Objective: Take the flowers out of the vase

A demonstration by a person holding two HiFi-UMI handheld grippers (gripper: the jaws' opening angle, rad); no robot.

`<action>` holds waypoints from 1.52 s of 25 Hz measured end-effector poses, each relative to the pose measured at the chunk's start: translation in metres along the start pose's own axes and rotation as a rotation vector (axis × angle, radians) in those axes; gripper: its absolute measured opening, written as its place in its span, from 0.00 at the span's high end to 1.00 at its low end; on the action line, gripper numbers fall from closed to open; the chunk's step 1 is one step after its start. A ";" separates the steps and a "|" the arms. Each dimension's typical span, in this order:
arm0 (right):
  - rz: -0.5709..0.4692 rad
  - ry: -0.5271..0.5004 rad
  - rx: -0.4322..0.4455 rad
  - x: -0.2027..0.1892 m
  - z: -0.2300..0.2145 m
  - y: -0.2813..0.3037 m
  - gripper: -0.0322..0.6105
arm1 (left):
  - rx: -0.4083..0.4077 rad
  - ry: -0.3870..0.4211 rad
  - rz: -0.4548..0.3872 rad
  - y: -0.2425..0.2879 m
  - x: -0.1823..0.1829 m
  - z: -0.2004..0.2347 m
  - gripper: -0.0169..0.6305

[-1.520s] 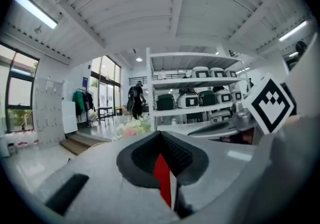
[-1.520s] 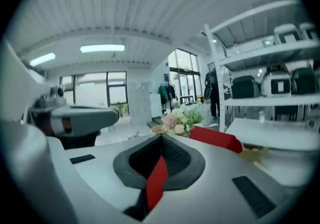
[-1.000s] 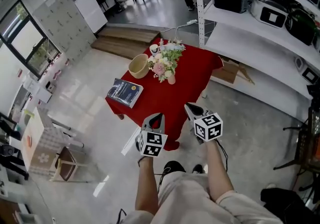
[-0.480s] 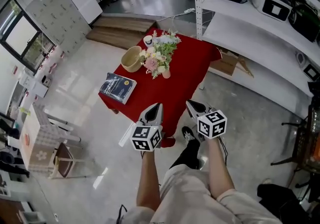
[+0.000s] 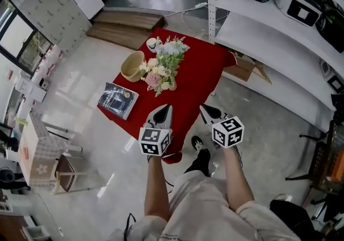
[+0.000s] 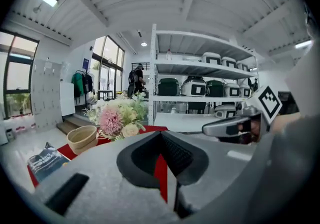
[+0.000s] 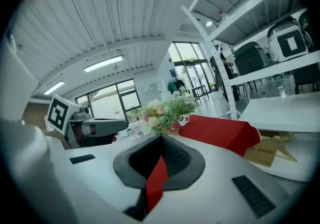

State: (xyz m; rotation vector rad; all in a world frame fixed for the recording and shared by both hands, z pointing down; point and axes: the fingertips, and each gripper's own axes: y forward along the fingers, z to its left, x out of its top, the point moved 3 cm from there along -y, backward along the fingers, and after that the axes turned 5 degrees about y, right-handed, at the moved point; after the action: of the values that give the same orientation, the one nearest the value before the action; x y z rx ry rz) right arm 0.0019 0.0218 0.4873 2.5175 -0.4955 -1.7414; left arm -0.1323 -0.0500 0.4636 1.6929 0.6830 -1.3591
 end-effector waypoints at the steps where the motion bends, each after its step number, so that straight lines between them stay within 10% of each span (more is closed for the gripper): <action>1: 0.000 -0.005 0.000 0.005 -0.007 0.004 0.94 | 0.012 0.007 0.012 0.007 0.000 0.010 0.96; 17: 0.225 -0.222 0.137 0.010 -0.060 0.161 0.94 | 0.309 -0.104 -0.069 0.031 -0.019 0.162 0.96; 27: 0.309 -0.172 0.236 0.008 -0.084 0.218 0.94 | 0.402 -0.128 0.004 0.023 -0.035 0.159 0.96; 38: 0.425 -0.218 0.381 0.010 -0.120 0.255 0.94 | 0.686 -0.214 0.061 0.015 -0.043 0.129 0.96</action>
State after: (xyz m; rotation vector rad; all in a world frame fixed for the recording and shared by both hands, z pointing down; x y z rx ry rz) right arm 0.0549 -0.2404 0.5762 2.1958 -1.3783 -1.8875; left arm -0.1964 -0.1644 0.5010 2.0129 0.0249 -1.8261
